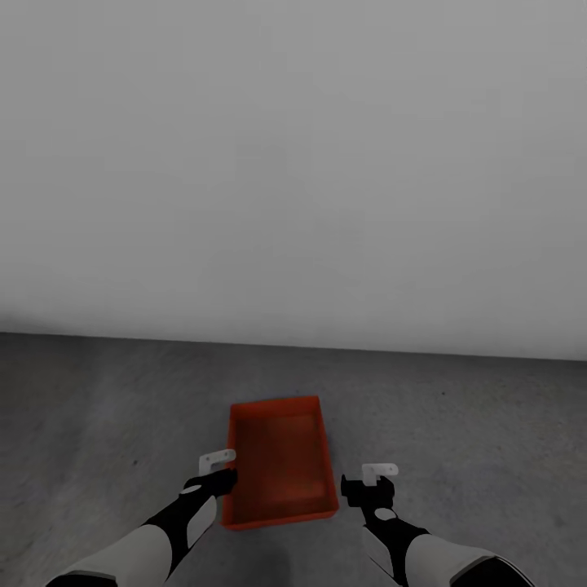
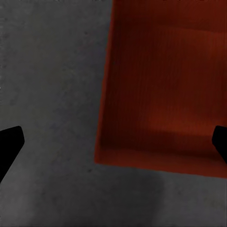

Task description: Move the two storage containers from the living room to the garage. In the garage, place one container on the floor and stack the other container on top of it (either order is fine).

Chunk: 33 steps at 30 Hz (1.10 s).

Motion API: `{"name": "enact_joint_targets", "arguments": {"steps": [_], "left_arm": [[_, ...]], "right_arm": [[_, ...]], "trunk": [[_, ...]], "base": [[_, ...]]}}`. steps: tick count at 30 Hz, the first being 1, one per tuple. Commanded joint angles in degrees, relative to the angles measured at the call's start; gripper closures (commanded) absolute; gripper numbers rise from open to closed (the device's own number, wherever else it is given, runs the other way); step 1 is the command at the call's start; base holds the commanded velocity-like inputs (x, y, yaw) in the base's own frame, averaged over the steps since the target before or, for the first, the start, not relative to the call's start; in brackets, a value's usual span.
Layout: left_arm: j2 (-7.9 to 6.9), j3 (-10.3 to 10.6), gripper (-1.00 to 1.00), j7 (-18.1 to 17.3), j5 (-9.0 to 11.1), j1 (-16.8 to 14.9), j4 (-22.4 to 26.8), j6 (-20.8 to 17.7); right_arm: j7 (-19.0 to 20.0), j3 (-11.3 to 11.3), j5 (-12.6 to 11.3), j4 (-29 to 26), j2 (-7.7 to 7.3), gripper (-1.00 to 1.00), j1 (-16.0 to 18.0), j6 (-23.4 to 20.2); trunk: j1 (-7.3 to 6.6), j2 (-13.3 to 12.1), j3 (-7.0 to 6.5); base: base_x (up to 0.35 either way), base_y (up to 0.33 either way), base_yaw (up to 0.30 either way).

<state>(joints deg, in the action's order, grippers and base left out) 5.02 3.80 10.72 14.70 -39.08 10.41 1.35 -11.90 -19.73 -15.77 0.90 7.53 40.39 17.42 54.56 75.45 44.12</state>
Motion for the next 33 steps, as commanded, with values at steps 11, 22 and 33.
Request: {"name": "enact_joint_targets", "arguments": {"steps": [11, 22, 33], "left_arm": [[-0.05, 0.4, -1.0, 0.2, 0.5, 0.0, -0.3, 0.1], [-0.03, 0.5, -1.0, 0.2, 0.5, 0.0, -0.2, 0.1], [-0.08, 0.6, -1.0, 0.2, 0.4, 0.0, -0.2, 0.2]], "right_arm": [[-0.1, -0.5, -0.5, 0.1, 0.03, -1.0, 0.1, 0.2], [-0.1, -0.5, -0.5, 0.1, 0.03, -1.0, 0.1, 0.2], [-0.1, -0.5, -0.5, 0.1, 0.03, -1.0, 0.0, 0.2]], "trunk": [[-2.42, -4.4, -1.94], [-4.84, -8.8, -3.92], [-7.26, -13.2, -5.89]], "base": [[0.0, 0.0, 0.0], [0.0, 0.0, 0.0], [0.0, 0.0, 0.0]]}}
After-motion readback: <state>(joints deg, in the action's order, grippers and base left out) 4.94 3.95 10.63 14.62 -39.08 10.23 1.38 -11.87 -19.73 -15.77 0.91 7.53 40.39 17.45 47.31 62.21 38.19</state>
